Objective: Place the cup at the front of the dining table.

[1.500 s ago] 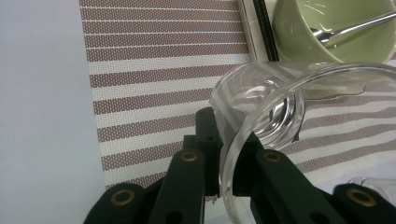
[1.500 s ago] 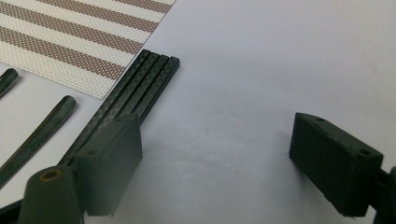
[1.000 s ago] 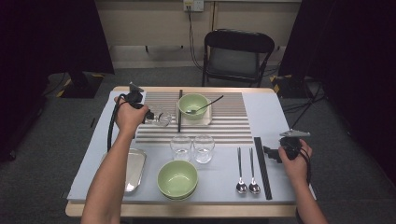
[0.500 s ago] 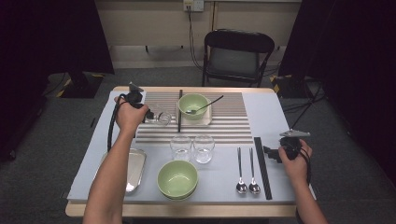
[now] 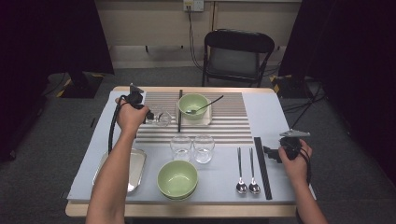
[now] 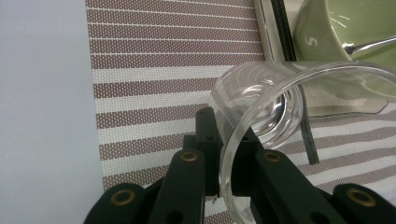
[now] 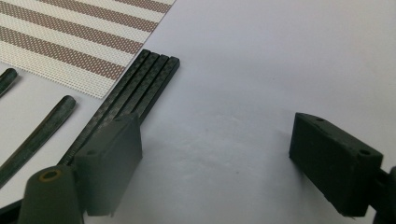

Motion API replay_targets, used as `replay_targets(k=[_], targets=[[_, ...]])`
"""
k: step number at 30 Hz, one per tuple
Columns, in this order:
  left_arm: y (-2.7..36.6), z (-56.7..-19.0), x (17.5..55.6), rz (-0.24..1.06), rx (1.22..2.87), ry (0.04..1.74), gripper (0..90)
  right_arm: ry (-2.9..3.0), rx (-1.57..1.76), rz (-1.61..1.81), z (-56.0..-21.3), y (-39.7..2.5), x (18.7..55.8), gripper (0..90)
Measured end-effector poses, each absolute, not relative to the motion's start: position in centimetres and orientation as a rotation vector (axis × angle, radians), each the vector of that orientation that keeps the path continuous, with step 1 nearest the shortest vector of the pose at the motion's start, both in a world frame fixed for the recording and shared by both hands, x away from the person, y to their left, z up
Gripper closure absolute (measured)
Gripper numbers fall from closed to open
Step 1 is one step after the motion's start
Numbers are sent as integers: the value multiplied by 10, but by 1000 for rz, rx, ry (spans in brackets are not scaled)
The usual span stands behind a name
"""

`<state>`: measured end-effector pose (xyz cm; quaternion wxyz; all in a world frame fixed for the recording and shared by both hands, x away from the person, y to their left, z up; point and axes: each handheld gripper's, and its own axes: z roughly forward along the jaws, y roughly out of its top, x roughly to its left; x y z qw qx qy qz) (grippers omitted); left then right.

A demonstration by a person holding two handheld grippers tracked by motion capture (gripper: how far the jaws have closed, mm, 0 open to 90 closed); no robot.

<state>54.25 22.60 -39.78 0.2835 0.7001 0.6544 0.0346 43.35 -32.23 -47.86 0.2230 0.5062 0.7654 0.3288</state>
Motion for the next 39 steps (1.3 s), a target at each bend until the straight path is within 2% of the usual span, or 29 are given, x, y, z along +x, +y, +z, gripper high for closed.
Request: replay_targets(k=[14, 39], targets=[[226, -404, 544, 96, 1832, 1783, 859, 2113, 1396, 906, -479, -322, 434, 163], [225, -411, 546, 96, 1861, 1784, 859, 2114, 1396, 908, -479, -322, 434, 164]])
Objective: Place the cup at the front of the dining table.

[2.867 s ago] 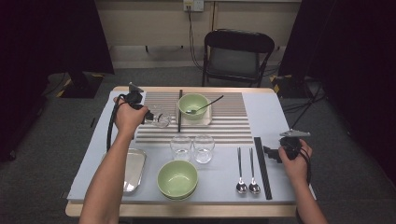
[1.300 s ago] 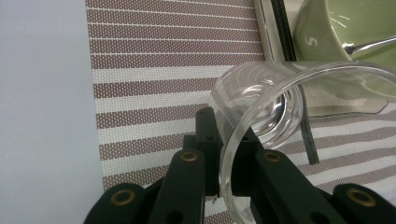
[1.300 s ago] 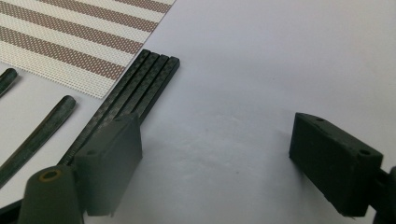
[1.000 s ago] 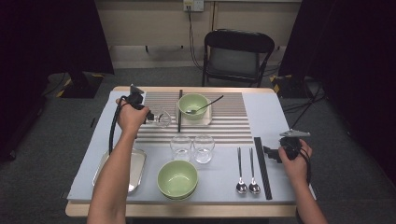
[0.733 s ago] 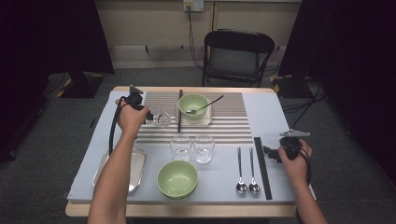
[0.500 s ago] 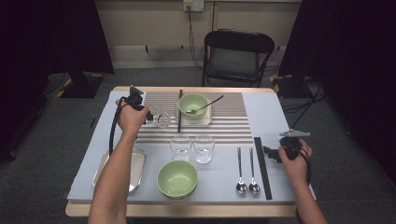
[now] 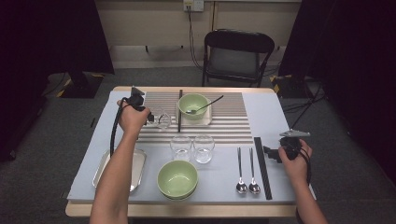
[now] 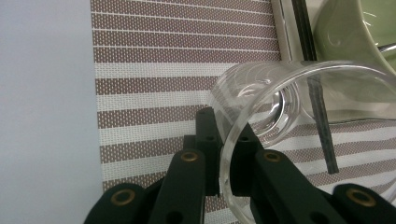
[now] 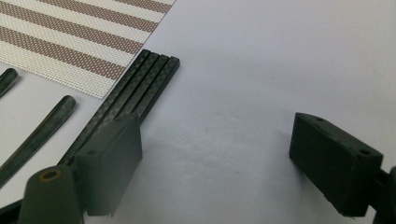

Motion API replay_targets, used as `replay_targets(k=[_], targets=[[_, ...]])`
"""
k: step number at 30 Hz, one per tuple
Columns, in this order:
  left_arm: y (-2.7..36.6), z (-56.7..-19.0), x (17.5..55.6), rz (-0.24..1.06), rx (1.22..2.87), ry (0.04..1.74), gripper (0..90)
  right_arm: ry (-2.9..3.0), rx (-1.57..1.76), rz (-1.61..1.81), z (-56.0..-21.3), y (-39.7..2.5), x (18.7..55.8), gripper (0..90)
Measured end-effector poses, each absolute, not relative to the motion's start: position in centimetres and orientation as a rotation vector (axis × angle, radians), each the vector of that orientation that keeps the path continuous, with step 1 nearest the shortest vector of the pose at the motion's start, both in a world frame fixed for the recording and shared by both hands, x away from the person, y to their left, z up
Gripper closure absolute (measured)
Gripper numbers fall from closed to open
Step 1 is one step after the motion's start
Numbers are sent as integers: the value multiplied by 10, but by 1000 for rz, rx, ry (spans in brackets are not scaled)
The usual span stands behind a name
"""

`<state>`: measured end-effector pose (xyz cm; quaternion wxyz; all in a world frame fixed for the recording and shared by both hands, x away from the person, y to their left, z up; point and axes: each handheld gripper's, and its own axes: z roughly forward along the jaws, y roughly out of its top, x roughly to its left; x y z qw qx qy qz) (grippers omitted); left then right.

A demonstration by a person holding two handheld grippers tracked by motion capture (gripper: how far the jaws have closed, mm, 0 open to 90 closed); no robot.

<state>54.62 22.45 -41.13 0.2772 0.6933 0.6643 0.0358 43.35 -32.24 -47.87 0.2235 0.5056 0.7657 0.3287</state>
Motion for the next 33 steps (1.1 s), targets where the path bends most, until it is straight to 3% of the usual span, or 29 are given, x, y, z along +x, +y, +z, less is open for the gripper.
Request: replay_targets(k=[33], targets=[[223, -411, 546, 103, 1843, 1797, 853, 2114, 1396, 906, -479, -322, 434, 163]])
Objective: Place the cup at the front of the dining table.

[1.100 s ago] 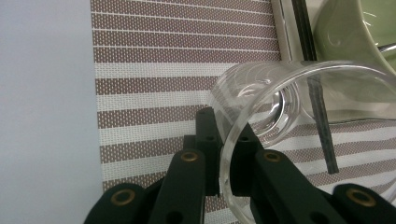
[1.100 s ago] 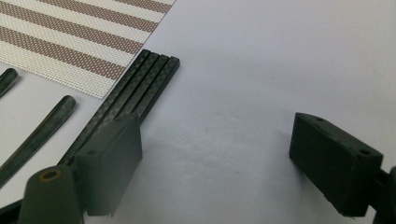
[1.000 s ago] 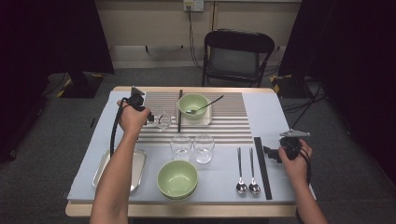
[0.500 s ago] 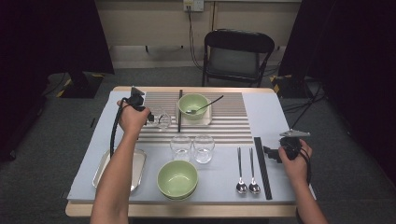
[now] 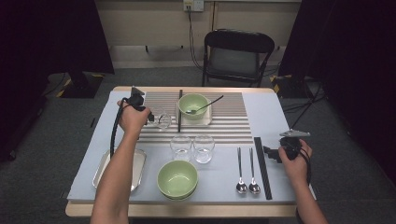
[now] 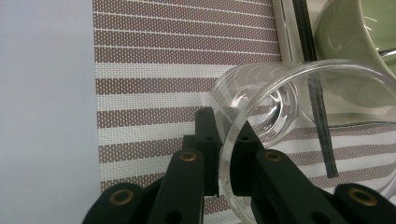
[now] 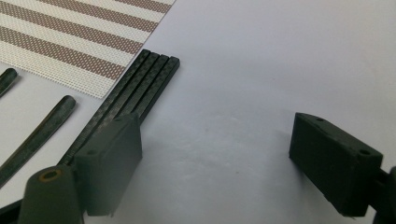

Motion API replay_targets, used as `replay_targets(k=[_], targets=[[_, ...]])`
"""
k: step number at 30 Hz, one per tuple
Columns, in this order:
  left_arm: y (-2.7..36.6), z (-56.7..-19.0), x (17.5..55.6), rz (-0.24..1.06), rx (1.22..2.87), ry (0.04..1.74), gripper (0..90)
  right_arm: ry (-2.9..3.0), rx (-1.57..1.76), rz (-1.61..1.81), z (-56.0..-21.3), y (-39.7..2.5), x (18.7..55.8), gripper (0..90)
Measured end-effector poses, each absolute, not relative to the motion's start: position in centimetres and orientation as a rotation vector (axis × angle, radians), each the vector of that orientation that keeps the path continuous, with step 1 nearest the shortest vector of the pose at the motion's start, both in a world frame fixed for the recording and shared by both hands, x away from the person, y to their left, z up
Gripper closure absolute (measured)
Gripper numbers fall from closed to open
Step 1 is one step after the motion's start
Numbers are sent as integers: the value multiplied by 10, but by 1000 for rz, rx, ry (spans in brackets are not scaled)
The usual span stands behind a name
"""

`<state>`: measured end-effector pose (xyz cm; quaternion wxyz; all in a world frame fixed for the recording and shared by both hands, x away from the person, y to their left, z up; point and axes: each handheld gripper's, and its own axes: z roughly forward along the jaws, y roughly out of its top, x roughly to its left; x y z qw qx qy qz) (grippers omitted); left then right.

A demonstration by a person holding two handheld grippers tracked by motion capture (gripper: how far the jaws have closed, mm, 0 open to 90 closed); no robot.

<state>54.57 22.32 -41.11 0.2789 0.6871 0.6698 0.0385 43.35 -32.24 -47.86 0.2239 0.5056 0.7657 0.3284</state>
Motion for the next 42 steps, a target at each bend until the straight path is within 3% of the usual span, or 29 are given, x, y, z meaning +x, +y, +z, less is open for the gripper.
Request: replay_targets(k=[42], targets=[[223, -411, 545, 158, 1769, 1805, 792, 2111, 1397, 904, -479, -322, 433, 164]])
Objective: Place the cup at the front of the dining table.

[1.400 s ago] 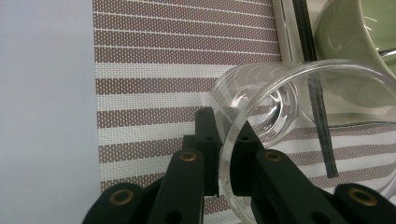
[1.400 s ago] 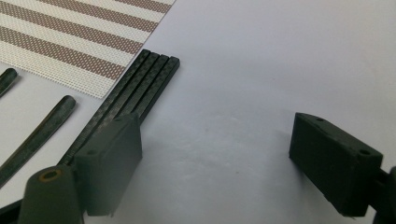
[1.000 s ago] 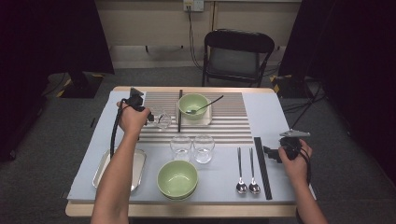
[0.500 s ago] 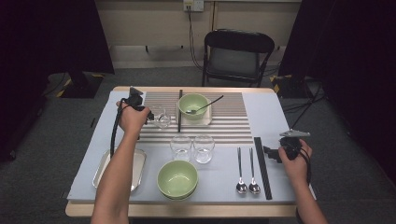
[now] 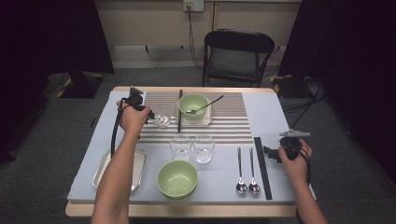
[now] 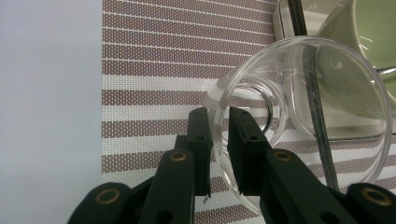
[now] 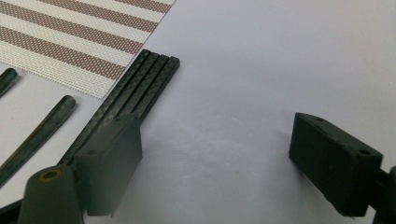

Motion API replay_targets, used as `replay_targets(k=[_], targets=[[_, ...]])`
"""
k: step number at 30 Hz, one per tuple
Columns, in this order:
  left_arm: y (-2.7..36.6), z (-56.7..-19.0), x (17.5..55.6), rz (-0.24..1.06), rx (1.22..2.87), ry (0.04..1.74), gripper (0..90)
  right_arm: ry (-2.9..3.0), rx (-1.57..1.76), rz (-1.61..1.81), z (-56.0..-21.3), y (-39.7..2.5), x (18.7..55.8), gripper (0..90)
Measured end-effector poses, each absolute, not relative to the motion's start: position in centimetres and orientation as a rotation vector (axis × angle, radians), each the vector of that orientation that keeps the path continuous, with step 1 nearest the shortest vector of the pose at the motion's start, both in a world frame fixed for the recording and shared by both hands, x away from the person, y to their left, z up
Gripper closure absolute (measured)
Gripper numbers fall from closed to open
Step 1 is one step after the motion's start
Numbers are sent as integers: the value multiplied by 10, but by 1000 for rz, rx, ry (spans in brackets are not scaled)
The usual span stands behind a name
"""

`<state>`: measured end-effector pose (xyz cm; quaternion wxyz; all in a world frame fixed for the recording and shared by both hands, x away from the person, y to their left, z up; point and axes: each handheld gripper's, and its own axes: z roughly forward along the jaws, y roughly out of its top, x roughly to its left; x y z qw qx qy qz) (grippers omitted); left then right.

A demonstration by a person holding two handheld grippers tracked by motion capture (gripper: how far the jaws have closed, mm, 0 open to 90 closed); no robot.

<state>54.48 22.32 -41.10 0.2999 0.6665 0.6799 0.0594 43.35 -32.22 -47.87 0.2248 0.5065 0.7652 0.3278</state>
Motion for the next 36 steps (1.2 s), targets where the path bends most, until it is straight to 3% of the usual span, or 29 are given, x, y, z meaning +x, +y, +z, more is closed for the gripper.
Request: replay_targets(k=[36], targets=[[218, -407, 546, 217, 1793, 1760, 683, 2110, 1396, 902, -479, -322, 433, 164]])
